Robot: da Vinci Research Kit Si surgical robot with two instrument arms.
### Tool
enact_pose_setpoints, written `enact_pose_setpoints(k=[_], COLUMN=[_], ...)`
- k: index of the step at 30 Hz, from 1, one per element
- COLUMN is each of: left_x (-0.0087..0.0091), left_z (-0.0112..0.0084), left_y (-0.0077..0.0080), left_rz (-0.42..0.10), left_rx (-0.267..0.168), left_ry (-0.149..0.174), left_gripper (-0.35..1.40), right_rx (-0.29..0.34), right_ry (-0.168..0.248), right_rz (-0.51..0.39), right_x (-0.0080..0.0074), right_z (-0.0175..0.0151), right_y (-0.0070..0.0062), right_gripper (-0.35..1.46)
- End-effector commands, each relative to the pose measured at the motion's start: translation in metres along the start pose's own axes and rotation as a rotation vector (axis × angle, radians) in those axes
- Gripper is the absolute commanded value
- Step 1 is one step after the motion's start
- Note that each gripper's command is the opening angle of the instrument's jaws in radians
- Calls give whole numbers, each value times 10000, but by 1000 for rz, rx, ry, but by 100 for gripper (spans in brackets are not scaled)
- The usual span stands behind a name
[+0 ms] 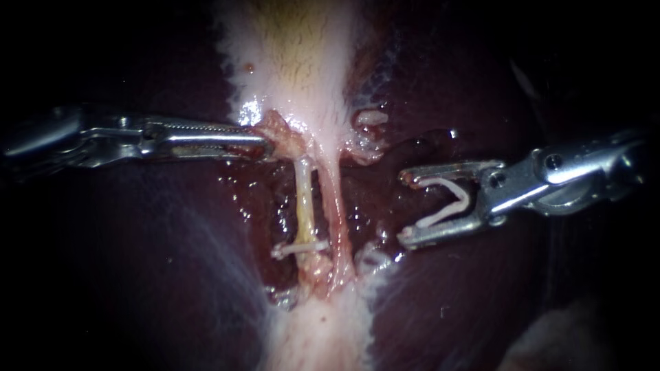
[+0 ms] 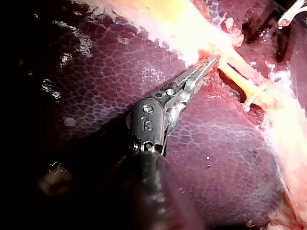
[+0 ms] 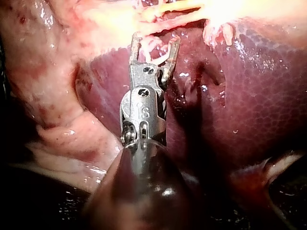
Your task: Clipping second clip left tube
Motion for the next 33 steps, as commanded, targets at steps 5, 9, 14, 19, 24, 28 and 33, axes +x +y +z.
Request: enact_pose_setpoints(k=[5, 9, 14, 19, 24, 28, 33], left_x=[17, 38, 58, 68, 65, 64, 64], left_z=[-21, -51, -82, -86, -86, -84, -84], left_y=[6, 21, 45, 58, 56, 56, 56], left_rz=[-10, -28, -29, -28, -26, -26, -26], left_rx=[-16, -7, -9, -10, -11, -10, -9], left_ry=[-3, 4, 27, 39, 39, 39, 39], left_gripper=[-35, -35, -35, -35, -35, -35, -35], right_rx=[0, -3, -3, 2, 13, 32, 44], right_ry=[0, 0, 0, 0, 0, 1, 7], right_rz=[0, 0, 0, 0, -2, 12, 74], right_x=[-1, -1, -1, -1, 1, 5, 13], right_z=[0, 0, 0, 1, 14, 34, 62], right_y=[0, 0, 0, -1, -3, -7, -11], right_gripper=[50, 50, 50, 50, 50, 50, 50])
